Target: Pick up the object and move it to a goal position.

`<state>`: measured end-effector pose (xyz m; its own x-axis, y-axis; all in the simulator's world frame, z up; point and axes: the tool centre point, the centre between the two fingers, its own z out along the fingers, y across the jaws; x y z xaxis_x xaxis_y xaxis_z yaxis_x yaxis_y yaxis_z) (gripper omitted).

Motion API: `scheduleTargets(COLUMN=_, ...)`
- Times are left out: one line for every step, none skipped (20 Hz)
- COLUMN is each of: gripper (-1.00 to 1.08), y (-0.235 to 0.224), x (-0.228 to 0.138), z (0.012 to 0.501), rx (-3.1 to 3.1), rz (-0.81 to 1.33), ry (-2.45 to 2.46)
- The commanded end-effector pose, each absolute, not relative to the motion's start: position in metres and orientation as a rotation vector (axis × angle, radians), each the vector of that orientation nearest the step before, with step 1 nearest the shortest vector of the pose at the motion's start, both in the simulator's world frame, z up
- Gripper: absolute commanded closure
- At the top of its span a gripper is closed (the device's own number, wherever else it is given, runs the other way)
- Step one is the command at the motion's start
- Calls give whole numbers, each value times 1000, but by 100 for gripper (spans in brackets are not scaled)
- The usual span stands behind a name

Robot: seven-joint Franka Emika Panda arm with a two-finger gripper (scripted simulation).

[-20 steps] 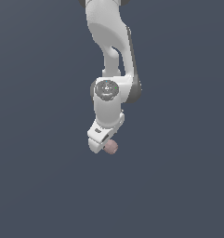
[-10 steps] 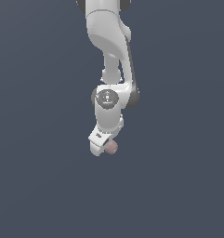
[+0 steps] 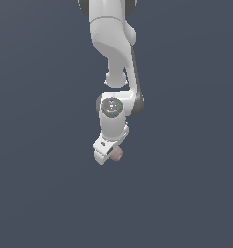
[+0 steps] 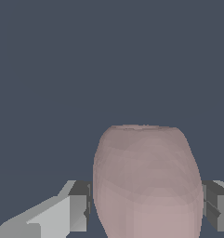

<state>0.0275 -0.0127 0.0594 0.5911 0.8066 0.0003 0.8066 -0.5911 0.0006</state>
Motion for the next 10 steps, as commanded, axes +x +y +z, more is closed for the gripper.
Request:
scheduleTargets(gripper=108, y=-13, x=27, z=59, rx=2802, rz=0, ry=1421)
scheduleTargets(gripper=108, y=-13, x=27, z=59, rx=2802, rz=0, ry=1421)
scheduleTargets(gripper=108, y=-13, x=27, z=59, rx=2802, rz=0, ry=1421)
scheduleTargets(gripper=108, y=-13, x=27, z=59, rx=2802, rz=0, ry=1421)
scheduleTargets(gripper=108, y=-13, x=27, z=59, rx=2802, rz=0, ry=1421)
scheduleTargets(gripper=108, y=-13, x=27, z=59, rx=2802, rz=0, ry=1421)
scheduleTargets(gripper=108, y=-13, x=28, z=59, rx=2802, rz=1, ry=1420)
scheduleTargets(gripper=108, y=-13, x=28, z=60, rx=2802, rz=1, ry=1420)
scheduleTargets(gripper=108, y=-14, x=28, z=60, rx=2802, rz=1, ry=1420)
scheduleTargets(gripper=108, y=-14, x=29, z=62, rx=2802, rz=1, ry=1420)
